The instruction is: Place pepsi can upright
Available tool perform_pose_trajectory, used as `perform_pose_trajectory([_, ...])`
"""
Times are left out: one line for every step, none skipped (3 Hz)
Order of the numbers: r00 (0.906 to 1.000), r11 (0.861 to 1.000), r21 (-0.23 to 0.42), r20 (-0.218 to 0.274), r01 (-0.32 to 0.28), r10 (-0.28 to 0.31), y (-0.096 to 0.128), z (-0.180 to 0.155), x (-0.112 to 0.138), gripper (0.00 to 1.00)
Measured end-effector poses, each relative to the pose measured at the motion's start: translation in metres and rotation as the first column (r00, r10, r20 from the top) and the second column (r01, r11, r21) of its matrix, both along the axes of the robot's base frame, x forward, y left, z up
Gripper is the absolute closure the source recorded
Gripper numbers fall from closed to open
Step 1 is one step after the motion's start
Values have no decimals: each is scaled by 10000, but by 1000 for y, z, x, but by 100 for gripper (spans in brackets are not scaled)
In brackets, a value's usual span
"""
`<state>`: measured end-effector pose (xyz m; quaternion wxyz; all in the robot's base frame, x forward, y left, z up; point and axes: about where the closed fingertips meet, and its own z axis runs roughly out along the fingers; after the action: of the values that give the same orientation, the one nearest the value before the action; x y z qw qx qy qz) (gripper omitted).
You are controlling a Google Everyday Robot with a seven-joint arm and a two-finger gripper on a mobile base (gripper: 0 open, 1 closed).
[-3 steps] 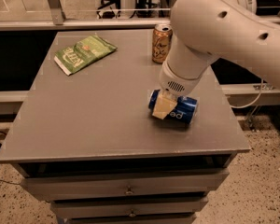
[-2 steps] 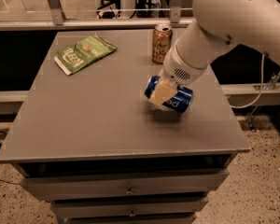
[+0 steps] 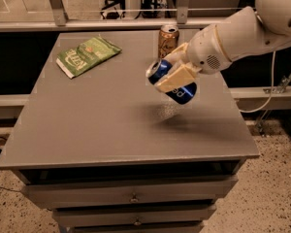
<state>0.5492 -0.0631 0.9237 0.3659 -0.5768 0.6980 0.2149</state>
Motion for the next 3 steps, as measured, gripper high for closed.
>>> perform_pose_trajectory([9973, 9786, 1922, 205, -731, 705, -2, 7, -2, 100])
perform_pose_trajectory([9929, 9123, 3921, 388, -1183, 1121, -12, 9, -4, 100])
perform_pose_trajectory([9915, 8597, 4944, 452, -1285, 1222, -23, 7, -5, 100])
